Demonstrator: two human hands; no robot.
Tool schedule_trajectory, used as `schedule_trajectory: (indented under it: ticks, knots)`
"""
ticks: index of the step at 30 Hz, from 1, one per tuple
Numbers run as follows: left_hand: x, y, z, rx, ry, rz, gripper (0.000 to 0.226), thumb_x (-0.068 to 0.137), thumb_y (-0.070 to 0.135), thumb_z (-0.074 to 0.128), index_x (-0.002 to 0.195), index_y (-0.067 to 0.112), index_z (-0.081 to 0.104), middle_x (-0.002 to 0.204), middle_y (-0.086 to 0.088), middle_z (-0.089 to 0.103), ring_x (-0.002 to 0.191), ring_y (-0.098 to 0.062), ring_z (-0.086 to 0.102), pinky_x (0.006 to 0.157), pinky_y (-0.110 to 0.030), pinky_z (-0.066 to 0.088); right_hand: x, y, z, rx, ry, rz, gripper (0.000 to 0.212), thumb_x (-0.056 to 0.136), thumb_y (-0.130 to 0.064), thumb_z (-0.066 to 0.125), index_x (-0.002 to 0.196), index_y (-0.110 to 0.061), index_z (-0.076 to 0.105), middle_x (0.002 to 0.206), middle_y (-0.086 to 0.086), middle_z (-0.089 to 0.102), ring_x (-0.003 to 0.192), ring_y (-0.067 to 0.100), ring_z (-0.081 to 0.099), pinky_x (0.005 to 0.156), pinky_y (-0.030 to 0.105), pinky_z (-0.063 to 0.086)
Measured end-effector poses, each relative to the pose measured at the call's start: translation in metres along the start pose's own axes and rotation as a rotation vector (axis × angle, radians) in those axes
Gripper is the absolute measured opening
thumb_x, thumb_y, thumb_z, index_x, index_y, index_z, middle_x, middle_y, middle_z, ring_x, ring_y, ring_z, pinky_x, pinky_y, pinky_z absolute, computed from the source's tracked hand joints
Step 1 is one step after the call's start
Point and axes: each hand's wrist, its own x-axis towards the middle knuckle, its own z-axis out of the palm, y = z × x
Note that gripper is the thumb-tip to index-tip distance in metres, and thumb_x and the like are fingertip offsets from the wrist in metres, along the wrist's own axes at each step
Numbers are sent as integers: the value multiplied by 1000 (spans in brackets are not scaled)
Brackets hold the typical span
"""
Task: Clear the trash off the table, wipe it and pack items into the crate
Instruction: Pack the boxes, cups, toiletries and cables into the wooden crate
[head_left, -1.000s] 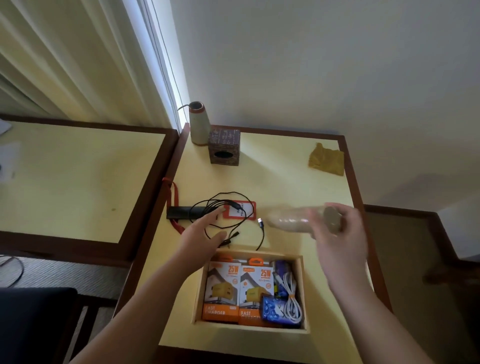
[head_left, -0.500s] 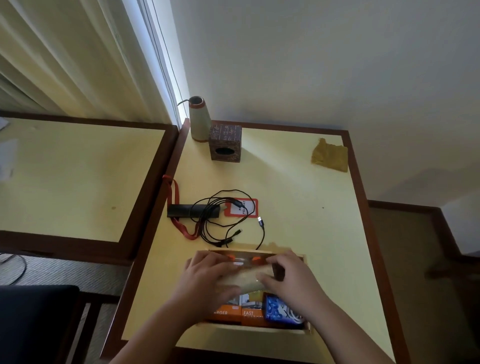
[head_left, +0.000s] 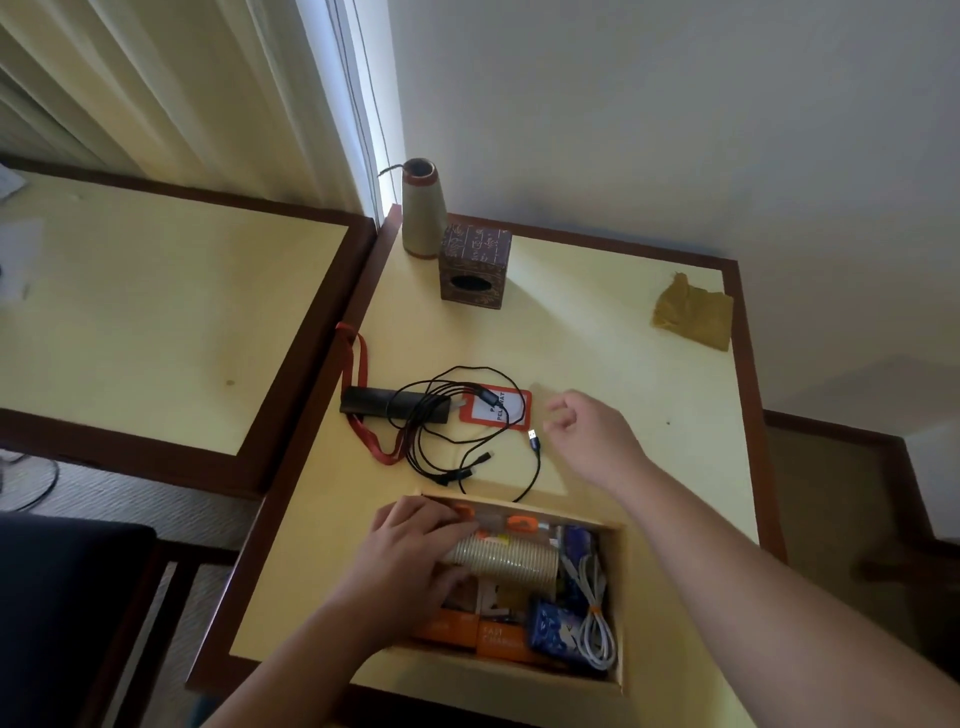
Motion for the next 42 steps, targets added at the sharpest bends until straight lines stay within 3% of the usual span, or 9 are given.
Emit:
schedule_trajectory:
  ticks: [3, 6, 9, 12, 18, 21, 25, 34, 42]
  knots:
    - [-3, -2, 2, -29, 2, -4, 54, 97, 54, 60, 149, 51, 48, 146, 24, 46, 140, -4, 27, 118, -29, 14, 43, -5, 8, -97, -140, 17, 46, 99, -23, 62, 144, -17, 55, 133, 8, 64, 113, 25, 62, 91, 36, 51]
    - [-4, -3, 3, -54, 9, -11, 52, 97, 53, 57, 149, 51, 48, 145, 27, 44, 141, -2, 25, 118, -27, 13, 74, -10, 23, -144, -214, -29, 48, 94, -28, 72, 136, -10, 59, 132, 16, 62, 114, 32, 63, 92, 40, 53]
    - [-5, -3, 4, -74, 23, -14, 52, 94, 57, 51, 146, 51, 52, 143, 27, 46, 143, -2, 27, 120, -30, 16, 96, -7, 42, -198, -208, -17, 42, 85, -39, 78, 119, -21, 62, 122, 10, 51, 102, 27, 59, 83, 34, 52]
    - [-7, -2, 6, -85, 30, -21, 52, 93, 59, 50, 144, 51, 52, 144, 28, 46, 145, -2, 25, 119, -28, 14, 106, -3, 55, -242, -124, -19, 45, 86, -41, 79, 122, -23, 59, 119, 6, 44, 100, 25, 57, 83, 32, 48]
    - [-7, -2, 9, -82, 34, -17, 52, 95, 56, 56, 146, 51, 50, 146, 28, 45, 147, -3, 25, 122, -30, 13, 111, 14, 51, -286, -109, 11, 22, 94, -32, 72, 110, -17, 74, 128, 11, 52, 112, 32, 59, 92, 37, 51]
    - [-7, -1, 8, -63, 37, -15, 52, 94, 58, 54, 145, 51, 50, 145, 28, 45, 146, -3, 24, 119, -26, 13, 101, 24, 43, -251, -112, 13, 16, 97, -26, 70, 107, -13, 70, 122, 9, 66, 105, 29, 65, 87, 38, 56]
    - [-8, 2, 8, -67, 58, -12, 51, 93, 57, 55, 144, 52, 50, 144, 29, 45, 144, -1, 24, 119, -25, 11, 83, 29, 41, -204, -140, -4, 41, 91, -34, 77, 124, -16, 61, 120, 3, 60, 99, 20, 59, 80, 31, 48]
    - [-10, 1, 18, -114, 90, -29, 54, 90, 53, 61, 143, 50, 52, 138, 29, 48, 141, -2, 27, 122, -33, 18, 74, 10, 68, -307, -45, 138, 75, 78, -44, 88, 138, -19, 50, 133, 8, 48, 124, 28, 50, 96, 41, 53]
    - [-11, 8, 8, -129, 81, -25, 58, 91, 56, 57, 148, 45, 49, 146, 25, 44, 142, -2, 26, 122, -27, 12, 50, 15, 7, 186, 91, 121, 21, 91, -18, 75, 107, -22, 61, 95, -2, 67, 84, 18, 66, 61, 29, 47]
